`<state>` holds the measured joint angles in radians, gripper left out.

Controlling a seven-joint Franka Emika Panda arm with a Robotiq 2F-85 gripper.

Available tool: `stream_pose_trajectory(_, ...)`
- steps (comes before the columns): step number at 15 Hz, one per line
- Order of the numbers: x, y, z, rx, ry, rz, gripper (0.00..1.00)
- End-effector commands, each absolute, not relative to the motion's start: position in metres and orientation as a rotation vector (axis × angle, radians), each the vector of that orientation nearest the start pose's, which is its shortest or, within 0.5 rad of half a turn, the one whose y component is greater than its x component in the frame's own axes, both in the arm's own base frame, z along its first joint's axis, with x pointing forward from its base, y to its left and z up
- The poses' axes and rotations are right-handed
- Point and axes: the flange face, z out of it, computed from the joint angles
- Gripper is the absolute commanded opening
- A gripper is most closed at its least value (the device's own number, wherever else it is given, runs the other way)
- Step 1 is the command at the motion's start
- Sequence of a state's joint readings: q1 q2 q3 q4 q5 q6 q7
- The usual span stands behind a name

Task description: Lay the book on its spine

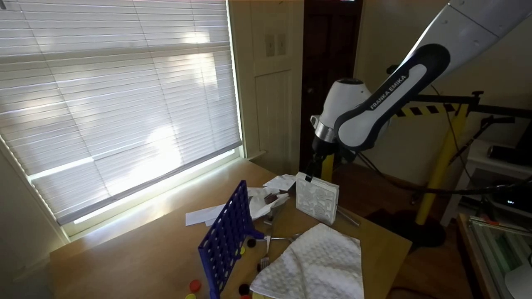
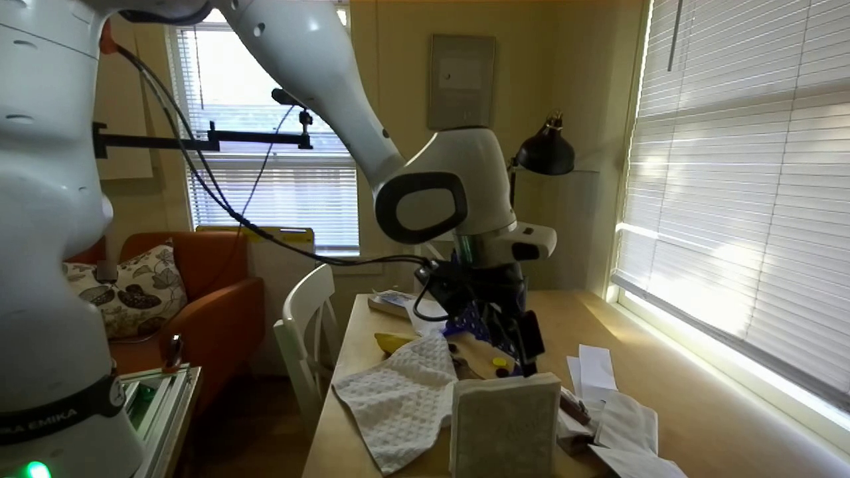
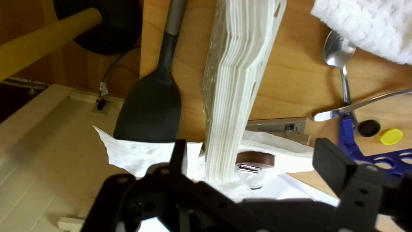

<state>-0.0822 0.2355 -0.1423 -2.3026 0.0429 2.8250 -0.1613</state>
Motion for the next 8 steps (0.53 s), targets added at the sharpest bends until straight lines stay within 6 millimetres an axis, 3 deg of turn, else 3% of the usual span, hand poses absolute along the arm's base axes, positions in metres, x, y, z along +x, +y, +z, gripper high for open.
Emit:
stream_pose_trajectory(1, 0.510, -0.120, 0.279, -3.185, -0.169, -0.495, 1.00)
stream_pose_trajectory(4, 0.501, -0.108, 0.261, -3.129, -0.395, -0.470, 1.00)
stream_pose_trajectory(5, 0.513, -0.113, 0.266, -3.161, -0.278, -0.464, 1.00)
stream_pose_trajectory(8, 0.506, -0.106, 0.257, -3.137, -0.374, -0.447, 1.00)
